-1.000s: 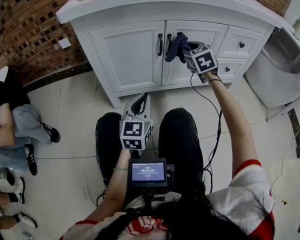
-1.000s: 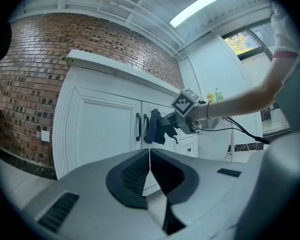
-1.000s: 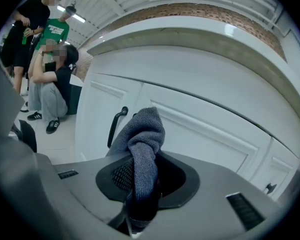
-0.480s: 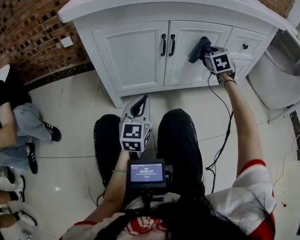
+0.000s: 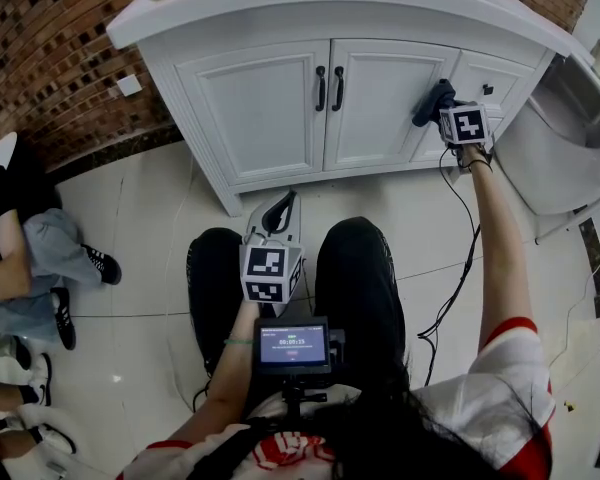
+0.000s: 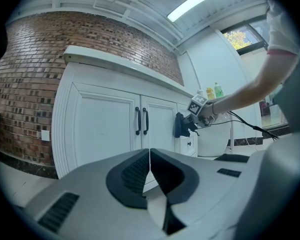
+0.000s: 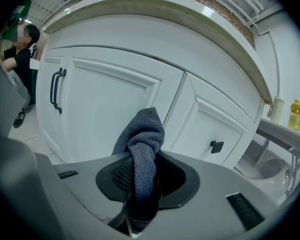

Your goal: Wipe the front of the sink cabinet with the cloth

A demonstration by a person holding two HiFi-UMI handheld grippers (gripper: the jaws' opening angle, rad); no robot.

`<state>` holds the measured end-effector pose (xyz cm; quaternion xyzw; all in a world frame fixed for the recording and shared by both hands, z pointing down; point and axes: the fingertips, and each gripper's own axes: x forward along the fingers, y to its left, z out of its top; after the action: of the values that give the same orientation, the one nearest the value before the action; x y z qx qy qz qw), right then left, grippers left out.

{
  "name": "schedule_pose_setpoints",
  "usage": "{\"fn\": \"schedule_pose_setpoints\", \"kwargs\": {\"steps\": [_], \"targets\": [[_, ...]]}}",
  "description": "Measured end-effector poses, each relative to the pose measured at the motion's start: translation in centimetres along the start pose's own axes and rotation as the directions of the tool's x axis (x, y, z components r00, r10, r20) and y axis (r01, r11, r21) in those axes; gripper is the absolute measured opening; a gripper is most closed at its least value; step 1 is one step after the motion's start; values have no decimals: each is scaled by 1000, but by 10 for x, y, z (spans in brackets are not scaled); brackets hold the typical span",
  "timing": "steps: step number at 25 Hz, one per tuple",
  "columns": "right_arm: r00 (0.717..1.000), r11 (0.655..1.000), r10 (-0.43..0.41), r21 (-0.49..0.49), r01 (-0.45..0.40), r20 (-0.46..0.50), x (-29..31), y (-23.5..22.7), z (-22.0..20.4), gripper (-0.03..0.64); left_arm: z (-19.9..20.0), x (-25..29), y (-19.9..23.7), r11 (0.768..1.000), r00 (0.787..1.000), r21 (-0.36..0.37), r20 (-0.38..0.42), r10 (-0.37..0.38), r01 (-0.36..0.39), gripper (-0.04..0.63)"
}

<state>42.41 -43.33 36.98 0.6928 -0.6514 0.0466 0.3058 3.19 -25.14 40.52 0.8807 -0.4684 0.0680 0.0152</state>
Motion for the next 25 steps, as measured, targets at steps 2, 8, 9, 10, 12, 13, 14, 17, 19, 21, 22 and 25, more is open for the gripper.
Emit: {"fn": "schedule_pose_setpoints", "kwargs": {"steps": [2, 8, 9, 10, 12, 13, 14, 17, 19, 21, 22, 25], "targets": [[998, 999, 52, 9, -52, 30, -5, 16, 2, 107, 0, 1, -1, 1000, 1000, 0, 0, -3, 3, 32], [955, 962, 271, -80, -262, 121, -21, 118, 23, 107, -1, 1, -2, 1000, 1000, -9, 7, -1, 1, 32], [947, 953, 297, -94, -287, 125, -24, 135, 27, 107, 0, 0, -3, 1000, 1000, -10, 9, -2, 2, 32], [938, 945, 322, -106, -310, 127, -25, 152, 29, 107, 0, -1, -3, 1000, 1000, -12, 10, -2, 2, 32], [923, 928, 365, -129, -350, 121, -25, 183, 31, 107, 0, -3, -3, 1000, 1000, -14, 10, 0, 0, 32], [918, 922, 379, -139, -362, 116, -25, 196, 32, 107, 1, -4, -2, 1000, 1000, -16, 12, 2, -2, 32], [915, 916, 389, -148, -372, 110, -25, 207, 34, 107, 1, -5, -2, 1000, 1000, -17, 13, 4, -4, 32], [901, 898, 425, -169, -406, 91, -16, 236, 32, 107, 3, -8, 3, 1000, 1000, -22, 15, 12, -12, 32], [900, 894, 430, -175, -413, 75, -8, 246, 29, 107, 3, -11, 6, 1000, 1000, -25, 18, 16, -16, 32], [906, 899, 418, -171, -403, 62, 0, 248, 26, 107, 3, -12, 8, 999, 1000, -27, 21, 17, -17, 32], [913, 905, 405, -164, -392, 53, 4, 245, 24, 107, 3, -12, 9, 1000, 1000, -26, 22, 17, -16, 32], [932, 925, 361, -135, -354, 28, 14, 227, 15, 107, 2, -12, 11, 1000, 1000, -22, 19, 17, -17, 32]]}}
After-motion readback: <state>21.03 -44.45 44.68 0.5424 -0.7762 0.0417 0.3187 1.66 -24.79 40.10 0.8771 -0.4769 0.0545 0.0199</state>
